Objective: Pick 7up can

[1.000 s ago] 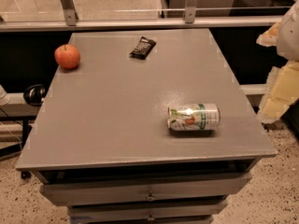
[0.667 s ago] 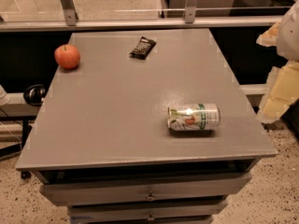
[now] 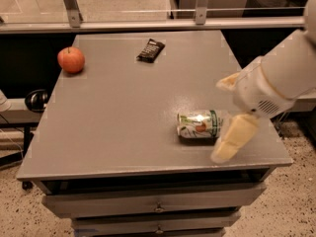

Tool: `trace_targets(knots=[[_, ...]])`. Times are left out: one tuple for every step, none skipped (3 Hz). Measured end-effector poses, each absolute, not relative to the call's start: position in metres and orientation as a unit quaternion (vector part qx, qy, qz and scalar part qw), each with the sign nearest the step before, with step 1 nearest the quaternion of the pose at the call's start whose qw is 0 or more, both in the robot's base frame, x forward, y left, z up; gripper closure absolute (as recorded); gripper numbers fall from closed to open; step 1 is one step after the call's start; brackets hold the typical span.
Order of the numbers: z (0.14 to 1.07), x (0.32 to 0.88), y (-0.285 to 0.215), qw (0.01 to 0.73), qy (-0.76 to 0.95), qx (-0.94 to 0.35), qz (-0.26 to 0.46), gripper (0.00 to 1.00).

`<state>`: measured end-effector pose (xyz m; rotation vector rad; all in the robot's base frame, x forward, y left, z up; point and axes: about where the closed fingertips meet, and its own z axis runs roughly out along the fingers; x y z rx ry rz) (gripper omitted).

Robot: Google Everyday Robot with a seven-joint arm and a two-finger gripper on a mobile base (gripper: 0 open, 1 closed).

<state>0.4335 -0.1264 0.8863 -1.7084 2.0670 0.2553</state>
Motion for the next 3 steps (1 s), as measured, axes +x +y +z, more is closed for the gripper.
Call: trace_targets(knots=[[0.843, 0.440, -0.078, 0.259, 0.728, -0.617, 0.150, 0.00], [0.819, 0.454, -0.054, 0.283, 0.719, -0.611, 0.172, 0.15], [0.822, 0.458, -0.051, 0.286, 0.718, -0.611, 0.174, 0.40]])
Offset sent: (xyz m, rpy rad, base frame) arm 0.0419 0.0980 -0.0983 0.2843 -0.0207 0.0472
